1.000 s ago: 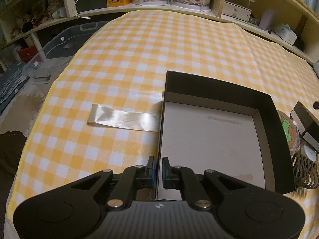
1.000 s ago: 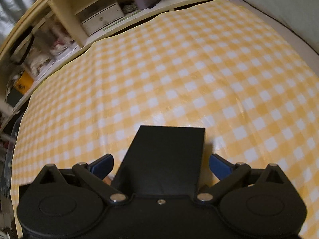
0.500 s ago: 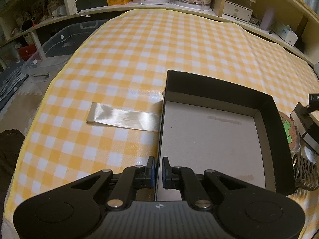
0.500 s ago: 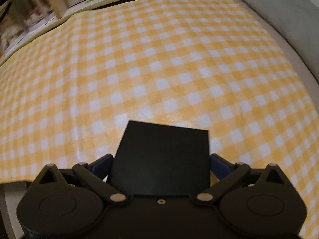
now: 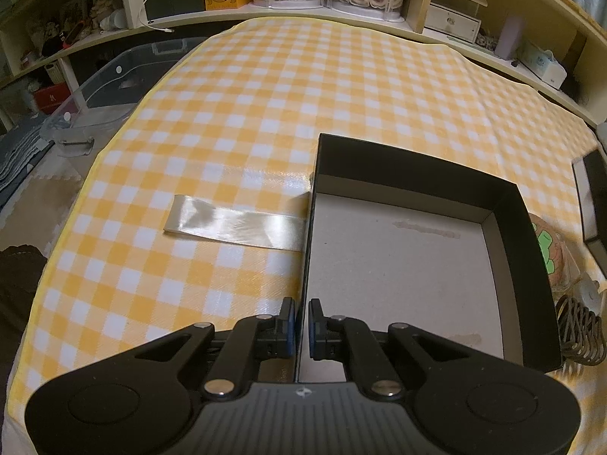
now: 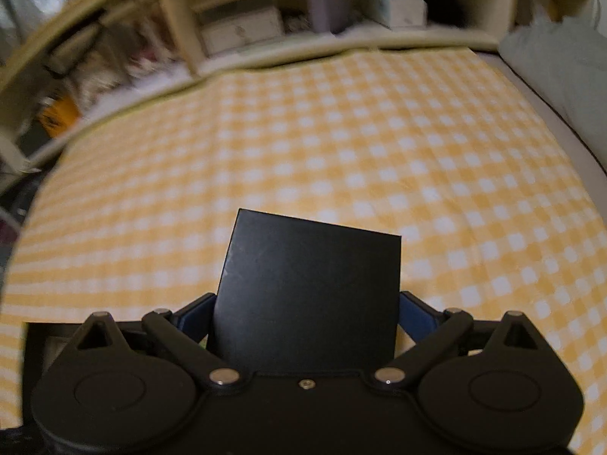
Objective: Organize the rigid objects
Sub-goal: 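Lift the black box with the right tool toward the open black tray, then lower the black box into the tray and open the right tool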
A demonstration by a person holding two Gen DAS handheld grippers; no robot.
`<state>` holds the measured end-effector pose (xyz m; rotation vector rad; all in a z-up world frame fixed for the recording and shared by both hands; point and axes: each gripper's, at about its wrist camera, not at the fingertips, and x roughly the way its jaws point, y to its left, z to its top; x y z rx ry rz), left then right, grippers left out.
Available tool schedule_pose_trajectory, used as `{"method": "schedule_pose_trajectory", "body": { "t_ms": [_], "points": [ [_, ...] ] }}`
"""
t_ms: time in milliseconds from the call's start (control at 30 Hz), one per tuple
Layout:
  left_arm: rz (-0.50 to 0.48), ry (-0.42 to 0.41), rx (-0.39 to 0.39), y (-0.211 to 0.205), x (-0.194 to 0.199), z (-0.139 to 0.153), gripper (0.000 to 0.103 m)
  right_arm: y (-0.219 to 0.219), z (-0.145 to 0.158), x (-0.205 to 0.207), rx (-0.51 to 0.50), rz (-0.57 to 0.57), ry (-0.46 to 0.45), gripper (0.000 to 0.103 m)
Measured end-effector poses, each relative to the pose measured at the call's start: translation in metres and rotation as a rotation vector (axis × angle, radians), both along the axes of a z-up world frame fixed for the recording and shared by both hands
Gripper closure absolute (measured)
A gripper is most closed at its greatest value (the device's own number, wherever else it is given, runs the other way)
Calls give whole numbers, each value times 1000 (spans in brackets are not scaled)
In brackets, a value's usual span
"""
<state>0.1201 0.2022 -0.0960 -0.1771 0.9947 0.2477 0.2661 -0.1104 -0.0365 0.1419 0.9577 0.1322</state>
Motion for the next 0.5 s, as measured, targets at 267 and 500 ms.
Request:
{"method": "schedule_pose_trajectory", "body": {
  "t_ms": [267, 500],
  "points": [
    [1, -3, -9, 2, -1, 1, 97, 78, 37, -36, 149, 229, -45, 3],
    [4, -13, -32, 4, -3, 2, 97, 154, 19, -57, 198, 364, 19, 3]
  ]
}}
